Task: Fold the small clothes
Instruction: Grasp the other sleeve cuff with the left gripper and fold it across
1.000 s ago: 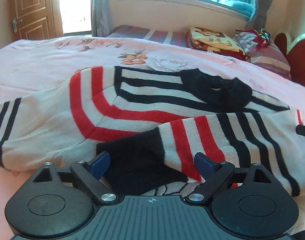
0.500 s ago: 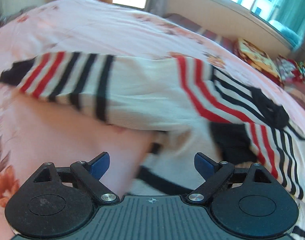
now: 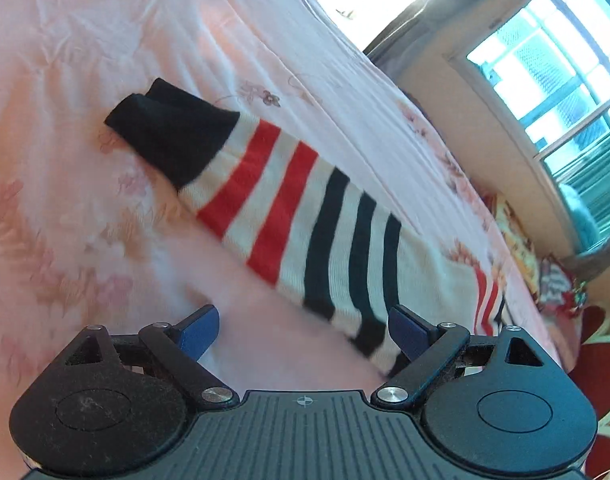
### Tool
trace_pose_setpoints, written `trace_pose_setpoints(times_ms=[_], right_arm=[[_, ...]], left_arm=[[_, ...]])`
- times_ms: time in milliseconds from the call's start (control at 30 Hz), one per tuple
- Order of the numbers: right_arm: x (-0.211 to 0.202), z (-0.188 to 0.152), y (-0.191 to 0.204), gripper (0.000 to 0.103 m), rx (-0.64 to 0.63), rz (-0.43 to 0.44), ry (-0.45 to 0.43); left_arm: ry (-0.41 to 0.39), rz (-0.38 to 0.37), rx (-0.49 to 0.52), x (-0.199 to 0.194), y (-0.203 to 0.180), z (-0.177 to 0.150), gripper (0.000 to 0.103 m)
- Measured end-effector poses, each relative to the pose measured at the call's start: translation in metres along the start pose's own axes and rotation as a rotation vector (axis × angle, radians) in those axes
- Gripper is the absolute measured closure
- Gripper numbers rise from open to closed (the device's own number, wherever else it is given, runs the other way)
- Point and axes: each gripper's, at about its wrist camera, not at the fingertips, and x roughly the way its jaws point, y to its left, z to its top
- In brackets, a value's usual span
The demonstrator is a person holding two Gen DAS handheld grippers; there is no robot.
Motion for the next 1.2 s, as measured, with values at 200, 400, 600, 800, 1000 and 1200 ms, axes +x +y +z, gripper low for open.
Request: trace_pose_setpoints(times_ms=[200, 400, 600, 800, 1000, 1200], right_arm=[[0.017, 0.008, 0.034, 0.048, -0.004, -0.019, -0.007], [0.039, 0.017, 0.043, 0.049, -0.016, -0.089, -0.011], [0.06, 0.028, 0.033, 0.054, 0.012, -0.154, -0.012], [0.084, 0.016, 0.029, 0.053, -0.035, -0.151, 0.065], [0.037, 0.02, -0.014, 0.054, 0.141, -0.086, -0.021], [0.005, -0.002, -0.075, 0.052, 0.218, -0.138, -0.008]], left_arm=[[-0.051, -0.075, -0.117, 0.024, 0.013, 0.027, 0.013], [-0.052, -0.098, -0.166, 0.056, 0.005, 0.039, 0.083], [-0.059, -0.098, -0.093, 0.068, -0.021, 0.04, 0.092], [-0.099, -0.258, 0.222, 0.034, -0.117, 0.034, 0.092], [0.05, -0.47, 0.539, 0.025, -0.237, -0.04, 0.092], [0.298, -0.438, 0.816, 0.055, -0.314, -0.164, 0.092]])
